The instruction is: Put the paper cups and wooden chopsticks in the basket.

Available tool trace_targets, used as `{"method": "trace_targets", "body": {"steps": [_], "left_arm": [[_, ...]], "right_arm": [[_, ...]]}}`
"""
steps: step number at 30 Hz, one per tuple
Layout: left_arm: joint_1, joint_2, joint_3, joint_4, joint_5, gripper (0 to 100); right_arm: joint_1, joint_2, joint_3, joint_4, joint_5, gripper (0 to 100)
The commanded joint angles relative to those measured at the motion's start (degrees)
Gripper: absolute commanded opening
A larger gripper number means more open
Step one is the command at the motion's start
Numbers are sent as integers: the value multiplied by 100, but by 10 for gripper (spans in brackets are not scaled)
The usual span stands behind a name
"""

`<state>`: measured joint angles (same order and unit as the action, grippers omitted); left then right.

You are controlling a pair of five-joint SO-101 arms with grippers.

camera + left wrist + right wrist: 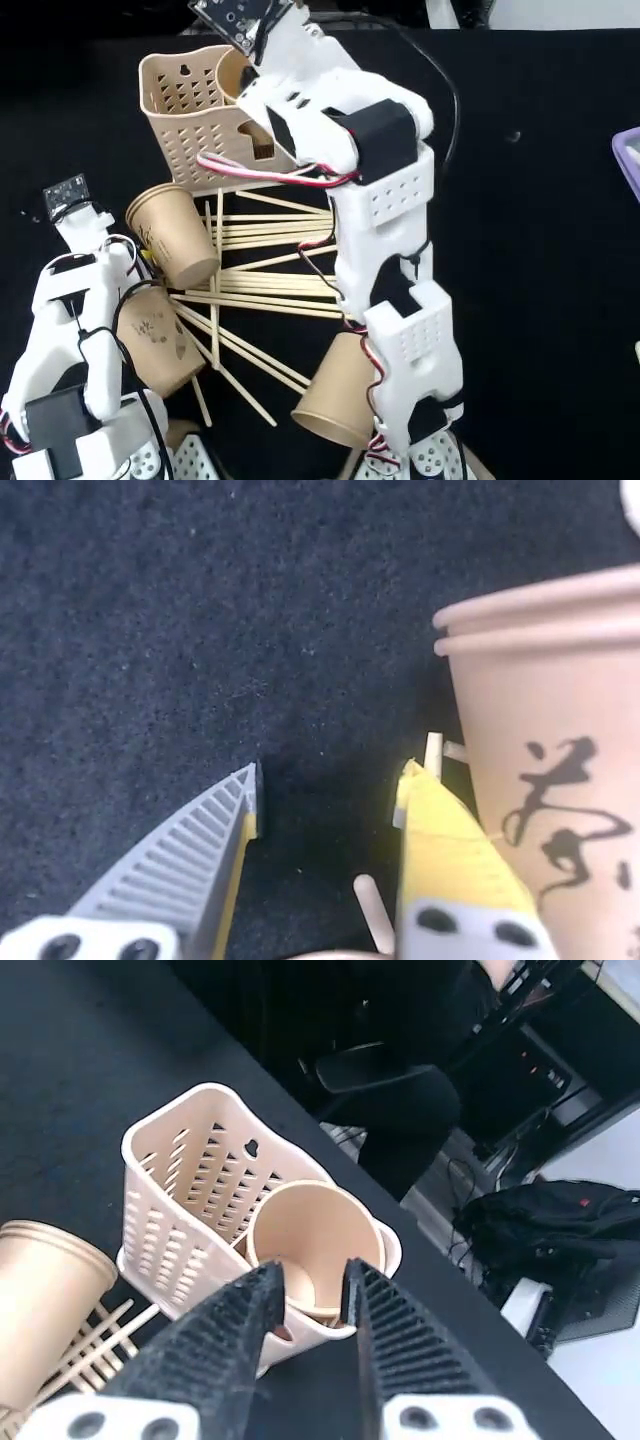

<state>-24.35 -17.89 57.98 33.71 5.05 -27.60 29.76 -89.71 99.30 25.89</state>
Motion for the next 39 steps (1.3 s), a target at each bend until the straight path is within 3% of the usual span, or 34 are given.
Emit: {"method": "trace_targets", "body": {"steps": [1, 8, 16, 24, 28, 32, 39], "left_arm": [[110, -44, -66, -53, -62, 223], [110, -44, -66, -53, -62, 223], [110, -44, -75, -53, -62, 223], [110, -44, -75, -53, -62, 223], [110, -44, -75, -53, -62, 223], [110, -44, -75, -62, -62, 223], [22, -44, -92, -62, -53, 223]], "right_arm": [[299, -734, -171, 211, -70, 106], [62, -2571, 2062, 211, -422, 106], [-607, -6193, 7626, 185, -413, 106], [-2013, -8382, 12119, -457, -413, 107], [-2822, -8593, 13244, -484, -466, 113], [-3007, -8567, 13341, -519, -484, 201], [-3657, -8567, 13710, -835, -1477, 255]]}}
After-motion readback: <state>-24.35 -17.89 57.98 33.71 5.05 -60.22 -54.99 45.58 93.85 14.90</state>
